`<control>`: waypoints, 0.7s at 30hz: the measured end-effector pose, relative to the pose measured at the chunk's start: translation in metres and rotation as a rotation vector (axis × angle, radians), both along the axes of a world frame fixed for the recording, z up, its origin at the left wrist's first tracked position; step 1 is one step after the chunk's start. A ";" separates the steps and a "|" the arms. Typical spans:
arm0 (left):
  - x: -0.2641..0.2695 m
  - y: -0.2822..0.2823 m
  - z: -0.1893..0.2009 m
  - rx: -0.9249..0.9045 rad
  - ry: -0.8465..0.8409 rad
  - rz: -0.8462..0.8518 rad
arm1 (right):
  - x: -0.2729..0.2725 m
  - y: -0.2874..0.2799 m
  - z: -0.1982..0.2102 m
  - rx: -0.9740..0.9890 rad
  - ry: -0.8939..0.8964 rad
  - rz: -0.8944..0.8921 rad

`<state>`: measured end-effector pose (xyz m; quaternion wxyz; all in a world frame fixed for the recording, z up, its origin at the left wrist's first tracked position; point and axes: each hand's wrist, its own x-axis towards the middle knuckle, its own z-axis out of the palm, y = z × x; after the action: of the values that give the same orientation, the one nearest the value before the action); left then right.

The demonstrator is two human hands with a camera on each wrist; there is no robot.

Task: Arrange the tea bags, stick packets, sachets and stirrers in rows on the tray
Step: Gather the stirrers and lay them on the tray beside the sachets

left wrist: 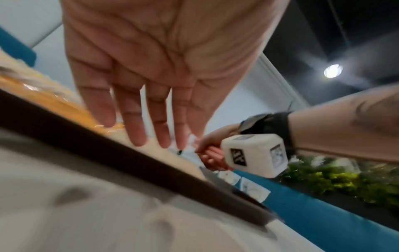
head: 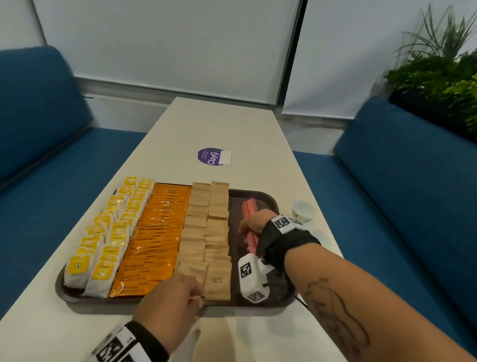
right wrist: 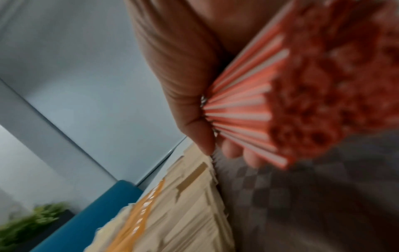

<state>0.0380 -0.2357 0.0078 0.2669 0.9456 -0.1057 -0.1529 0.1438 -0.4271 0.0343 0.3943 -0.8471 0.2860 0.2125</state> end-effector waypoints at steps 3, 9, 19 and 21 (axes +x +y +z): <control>0.006 0.006 0.000 0.126 -0.042 -0.085 | 0.022 0.002 -0.009 -0.250 0.063 0.122; 0.017 0.016 -0.009 0.205 -0.034 -0.165 | 0.047 0.009 -0.044 -0.477 0.180 0.245; 0.023 0.014 -0.017 0.229 -0.015 -0.162 | 0.049 -0.004 -0.053 -0.499 0.175 0.145; 0.023 0.013 -0.015 0.239 -0.013 -0.163 | 0.042 -0.005 -0.047 -0.469 0.149 0.123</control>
<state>0.0615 -0.2227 -0.0076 0.1386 0.9598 -0.1651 -0.1796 0.1857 -0.4324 -0.0128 0.1510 -0.9132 0.3038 0.2257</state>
